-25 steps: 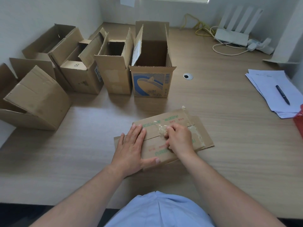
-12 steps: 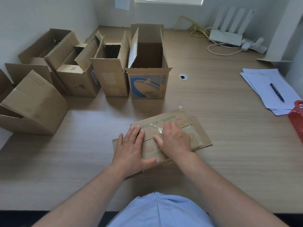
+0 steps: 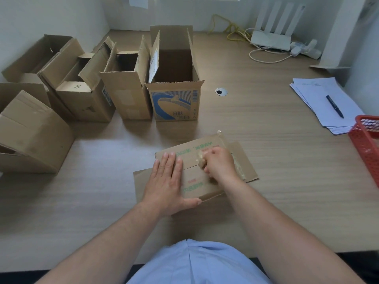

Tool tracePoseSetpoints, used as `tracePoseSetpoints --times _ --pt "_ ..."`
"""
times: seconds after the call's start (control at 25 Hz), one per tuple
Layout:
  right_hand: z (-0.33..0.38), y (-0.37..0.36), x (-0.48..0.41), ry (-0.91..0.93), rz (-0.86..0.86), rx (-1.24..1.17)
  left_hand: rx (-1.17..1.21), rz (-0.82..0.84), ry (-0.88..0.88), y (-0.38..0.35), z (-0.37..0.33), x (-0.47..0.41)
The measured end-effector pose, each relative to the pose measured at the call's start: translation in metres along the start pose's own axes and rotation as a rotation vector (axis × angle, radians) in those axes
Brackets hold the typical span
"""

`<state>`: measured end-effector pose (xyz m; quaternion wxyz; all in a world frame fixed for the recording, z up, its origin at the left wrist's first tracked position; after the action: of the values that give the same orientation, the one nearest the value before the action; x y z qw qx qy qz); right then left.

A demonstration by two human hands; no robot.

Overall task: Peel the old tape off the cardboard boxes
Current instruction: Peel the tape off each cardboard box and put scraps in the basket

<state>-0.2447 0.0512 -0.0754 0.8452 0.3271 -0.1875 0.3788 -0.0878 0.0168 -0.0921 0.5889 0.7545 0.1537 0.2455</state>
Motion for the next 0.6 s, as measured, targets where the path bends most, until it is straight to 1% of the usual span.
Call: tracePoseSetpoints --times 0.04,0.08,0.12,0.16,0.2,0.28,0.32,0.36,0.4,0.48,0.6 --pt "-0.004 0.004 0.0 -0.08 0.059 -0.189 -0.004 0.008 -0.014 0.001 0.002 0.001" --pt "-0.008 0.009 -0.002 -0.124 0.094 -0.327 -0.005 0.016 -0.026 0.001 0.003 0.001" --pt "-0.012 0.015 -0.003 -0.149 0.091 -0.4 -0.005 0.02 -0.035 0.001 0.005 0.002" --pt "-0.015 0.021 -0.004 -0.144 0.043 -0.38 -0.007 0.022 -0.041 0.002 0.006 0.003" --pt "-0.015 0.028 -0.005 -0.112 -0.049 -0.254 -0.012 0.022 -0.044 0.003 0.007 0.004" --pt "-0.008 0.036 -0.006 0.016 -0.291 0.218 -0.04 0.024 -0.046 0.006 0.006 0.003" --pt "-0.003 0.034 -0.004 0.08 -0.372 0.405 -0.054 0.025 -0.044 0.008 0.004 0.001" --pt "0.0 0.033 -0.002 0.119 -0.404 0.488 -0.059 0.023 -0.04 0.011 0.002 -0.002" --pt "0.002 0.034 -0.001 0.142 -0.409 0.504 -0.052 0.017 -0.037 0.013 0.0 -0.006" --pt "0.004 0.034 0.0 0.211 -0.396 0.536 -0.019 0.006 -0.05 0.015 -0.008 -0.014" --pt "0.001 0.025 0.009 0.312 -0.392 0.703 -0.01 0.023 -0.066 0.006 -0.014 -0.019"
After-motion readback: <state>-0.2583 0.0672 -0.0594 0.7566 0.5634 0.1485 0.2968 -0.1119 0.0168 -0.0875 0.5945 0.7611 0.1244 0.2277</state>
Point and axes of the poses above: each hand's wrist, its own x-axis away from the middle knuckle, its own y-axis out of the back of the hand, z = x × y, the point moved 6 cm from there along -x, towards the middle knuckle, and after that the axes turned 12 degrees about -y, right-handed, at the moved point
